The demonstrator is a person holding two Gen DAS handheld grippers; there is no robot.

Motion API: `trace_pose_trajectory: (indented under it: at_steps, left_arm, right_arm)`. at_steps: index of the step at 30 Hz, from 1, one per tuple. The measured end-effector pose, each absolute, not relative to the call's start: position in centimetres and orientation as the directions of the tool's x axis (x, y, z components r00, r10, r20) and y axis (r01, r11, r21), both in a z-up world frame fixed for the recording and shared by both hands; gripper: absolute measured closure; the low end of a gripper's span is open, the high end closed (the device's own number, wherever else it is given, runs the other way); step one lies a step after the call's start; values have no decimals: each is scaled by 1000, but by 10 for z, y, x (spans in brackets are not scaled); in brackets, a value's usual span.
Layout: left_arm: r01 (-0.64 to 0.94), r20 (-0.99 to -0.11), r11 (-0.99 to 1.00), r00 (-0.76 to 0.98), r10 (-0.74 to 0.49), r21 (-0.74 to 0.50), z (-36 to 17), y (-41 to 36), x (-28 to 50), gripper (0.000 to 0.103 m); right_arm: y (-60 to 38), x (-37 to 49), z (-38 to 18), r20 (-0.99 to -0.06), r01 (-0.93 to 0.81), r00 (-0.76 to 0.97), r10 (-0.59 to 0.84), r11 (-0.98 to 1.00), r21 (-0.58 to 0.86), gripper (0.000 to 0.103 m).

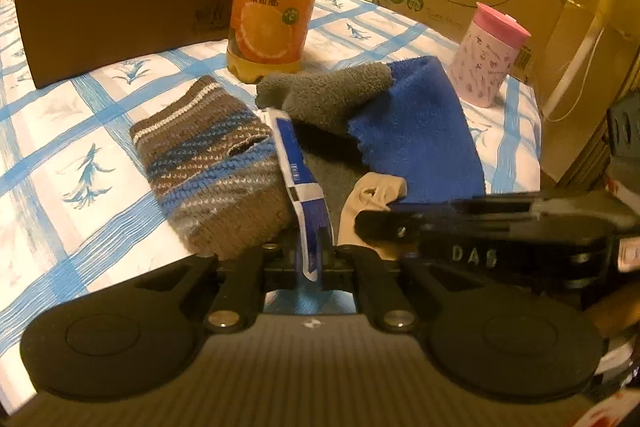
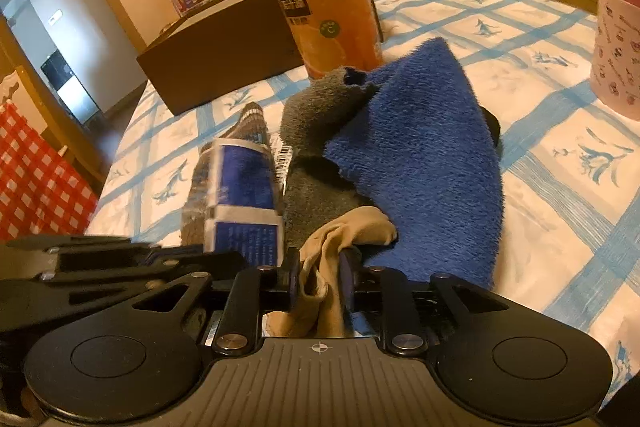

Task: Organize soft objects
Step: 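Grasp the beige stocking with the right tool while the left tool grasps the blue wipe packet, then carry the blue wipe packet to the brown box with the left tool while the right tool carries the stocking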

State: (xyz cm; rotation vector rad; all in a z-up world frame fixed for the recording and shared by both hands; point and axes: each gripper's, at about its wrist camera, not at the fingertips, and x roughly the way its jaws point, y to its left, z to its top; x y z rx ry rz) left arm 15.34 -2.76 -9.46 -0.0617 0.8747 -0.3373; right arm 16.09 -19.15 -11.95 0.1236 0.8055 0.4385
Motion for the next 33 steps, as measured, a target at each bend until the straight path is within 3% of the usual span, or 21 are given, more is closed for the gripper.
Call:
trace_pose_trajectory:
  at_steps: [5, 9, 13, 19, 33]
  left_arm:
    - [243, -745, 941, 577, -335, -236, -100, -26, 167, 94]
    - [242, -742, 941, 581, -335, -235, -100, -26, 168, 99]
    - [253, -731, 938, 590, -344, -236, -98, -27, 164, 102]
    - [259, -726, 935, 590, -353, -244, -93, -28, 161, 103]
    - [259, -689, 936, 633, -352, -240, -65, -20, 139, 103]
  right_arm:
    - [-184, 160, -123, -674, -353, 616, 408, 908, 226, 81]
    - [-179, 159, -123, -676, -365, 624, 393, 911, 192, 81]
    - [-178, 158, -123, -679, -368, 632, 375, 916, 163, 91]
    - [-180, 153, -116, -666, -365, 648, 371, 918, 155, 95]
    - [-183, 129, -85, -604, -379, 685, 407, 907, 182, 95]
